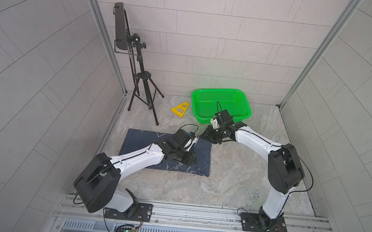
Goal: Roll up the pillowcase
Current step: Roll the pillowcase at the center of the board.
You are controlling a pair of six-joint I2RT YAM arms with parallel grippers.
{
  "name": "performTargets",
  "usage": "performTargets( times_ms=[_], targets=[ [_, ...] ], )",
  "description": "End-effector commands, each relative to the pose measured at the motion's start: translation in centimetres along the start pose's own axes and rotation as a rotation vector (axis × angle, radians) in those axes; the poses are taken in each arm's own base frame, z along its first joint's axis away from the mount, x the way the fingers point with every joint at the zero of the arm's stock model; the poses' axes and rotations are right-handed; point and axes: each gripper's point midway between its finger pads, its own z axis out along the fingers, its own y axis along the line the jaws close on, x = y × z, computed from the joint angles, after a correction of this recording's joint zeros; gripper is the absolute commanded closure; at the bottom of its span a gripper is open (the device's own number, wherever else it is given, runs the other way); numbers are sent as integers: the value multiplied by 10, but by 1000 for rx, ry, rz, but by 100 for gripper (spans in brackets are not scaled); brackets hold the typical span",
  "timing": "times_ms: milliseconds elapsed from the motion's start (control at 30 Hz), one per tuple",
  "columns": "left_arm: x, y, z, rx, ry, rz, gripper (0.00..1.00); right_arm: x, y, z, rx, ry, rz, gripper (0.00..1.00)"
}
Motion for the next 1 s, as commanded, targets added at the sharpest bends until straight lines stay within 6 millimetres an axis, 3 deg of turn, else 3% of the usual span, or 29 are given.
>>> performTargets(
  times_ms=[0,200,333,433,600,967],
  targets=[
    [-22,-10,-2,-19,-55,13,45,1,0,15,-14,35,-36,67],
    [-25,-20,9,-91,-28,151,47,-11,-1,40,-50,50,-24,73],
    [-32,-35,17,-44,-45,214,49,-16,-5,51,-61,51,-13,76],
    [-20,-42,32,-37,11,290,50,-17,-9,58,-82,54,10,78],
    [6,-25,53,-97,110,342,52,-15,-21,69,-89,64,23,79],
    [45,9,49,-200,228,407,52,-24,-40,77,-48,18,-91,77]
  ],
)
